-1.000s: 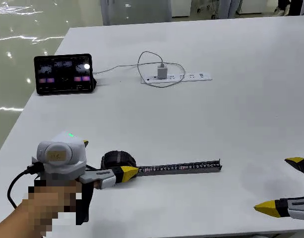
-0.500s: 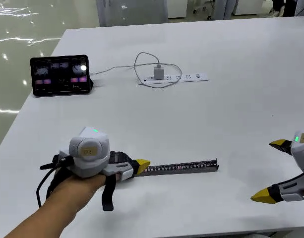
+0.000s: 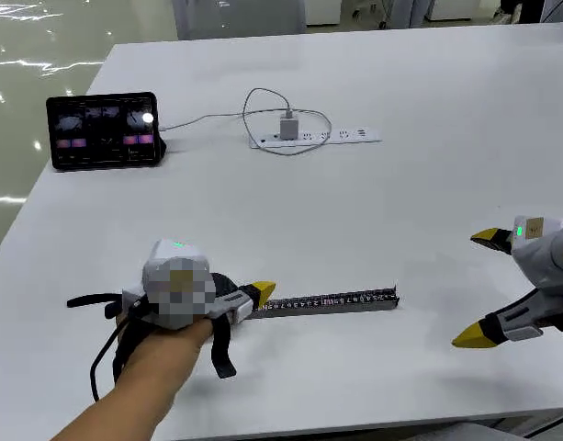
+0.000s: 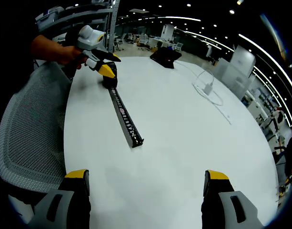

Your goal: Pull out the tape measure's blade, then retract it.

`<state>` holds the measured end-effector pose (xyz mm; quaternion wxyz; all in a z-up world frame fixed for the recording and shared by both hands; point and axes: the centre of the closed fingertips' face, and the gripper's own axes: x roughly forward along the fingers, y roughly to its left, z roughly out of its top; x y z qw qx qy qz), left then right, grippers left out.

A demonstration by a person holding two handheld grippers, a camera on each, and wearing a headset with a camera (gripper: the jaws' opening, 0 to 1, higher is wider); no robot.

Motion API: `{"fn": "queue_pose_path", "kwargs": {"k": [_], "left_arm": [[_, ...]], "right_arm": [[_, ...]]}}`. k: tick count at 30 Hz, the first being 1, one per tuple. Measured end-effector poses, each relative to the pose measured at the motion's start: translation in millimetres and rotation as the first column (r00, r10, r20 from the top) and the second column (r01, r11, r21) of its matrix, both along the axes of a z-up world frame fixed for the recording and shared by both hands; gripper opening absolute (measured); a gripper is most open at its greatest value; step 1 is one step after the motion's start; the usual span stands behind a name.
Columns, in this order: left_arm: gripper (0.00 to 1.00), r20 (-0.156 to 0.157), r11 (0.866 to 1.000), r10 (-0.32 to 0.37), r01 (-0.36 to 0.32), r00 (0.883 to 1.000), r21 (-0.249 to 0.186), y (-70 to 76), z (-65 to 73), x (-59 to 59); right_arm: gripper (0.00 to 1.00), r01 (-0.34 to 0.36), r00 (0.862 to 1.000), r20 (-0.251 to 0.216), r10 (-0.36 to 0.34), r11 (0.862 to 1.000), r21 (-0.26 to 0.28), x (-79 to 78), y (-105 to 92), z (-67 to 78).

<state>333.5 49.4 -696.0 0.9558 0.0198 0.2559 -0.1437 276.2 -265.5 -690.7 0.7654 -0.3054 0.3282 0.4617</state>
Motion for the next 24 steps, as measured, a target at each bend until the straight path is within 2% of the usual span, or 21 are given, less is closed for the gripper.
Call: {"fn": "queue_pose_path", "kwargs": {"k": [2,5,7,9,10,12,13,14,17,20,24], "left_arm": [[0.99,-0.03,1.0,-0.013,0.013,0.999,-0.026,-3.0,-9.9,-4.9],[0.99,-0.026,1.0,-0.003,0.003,1.0,-0.014,-1.0,-15.1,-8.2],[0.99,0.009,1.0,0.03,-0.03,1.0,0.0,4.5,-12.9,-6.7],[0.99,0.09,0.998,0.061,-0.063,0.994,0.02,11.2,-4.2,-3.5],[0.99,0.114,0.998,0.062,-0.065,0.992,0.023,11.9,-1.4,-3.2],[0.99,0.124,0.998,0.067,-0.069,0.99,0.011,11.4,0.5,-5.7],[0.99,0.151,0.997,0.079,-0.079,0.985,-0.002,11.9,4.1,-4.2],[0.99,0.162,0.996,0.086,-0.085,0.983,-0.015,11.5,6.0,-3.8],[0.99,0.163,0.996,0.085,-0.086,0.983,-0.002,10.5,5.2,-3.1],[0.99,0.13,0.998,0.067,-0.07,0.989,0.012,9.2,-4.2,-4.0],[0.99,0.123,0.997,0.078,-0.08,0.989,0.01,13.7,-9.0,-1.8]], "right_arm": [[0.99,-0.018,1.0,-0.003,0.018,1.0,-0.013,2.2,2.0,-0.9],[0.99,-0.047,0.999,0.001,0.047,0.998,-0.031,4.8,6.4,-0.6],[0.99,-0.063,0.998,0.003,0.063,0.997,-0.038,8.0,9.1,-0.5],[0.99,-0.081,0.997,-0.003,0.081,0.996,-0.049,10.7,12.1,-1.5],[0.99,-0.087,0.996,-0.003,0.087,0.995,-0.055,12.0,13.3,-1.8],[0.99,-0.111,0.994,-0.002,0.111,0.992,-0.055,15.3,18.5,-1.8],[0.99,-0.114,0.994,-0.004,0.114,0.992,-0.06,18.1,20.4,-2.8],[0.99,-0.116,0.993,-0.006,0.116,0.991,-0.063,19.8,21.8,-3.7],[0.99,-0.131,0.991,-0.009,0.131,0.989,-0.065,23.0,28.3,-6.6],[0.99,-0.149,0.989,-0.02,0.148,0.987,-0.065,25.9,35.1,-11.1],[0.99,-0.183,0.982,-0.058,0.18,0.981,-0.068,27.6,45.4,-22.9]]}}
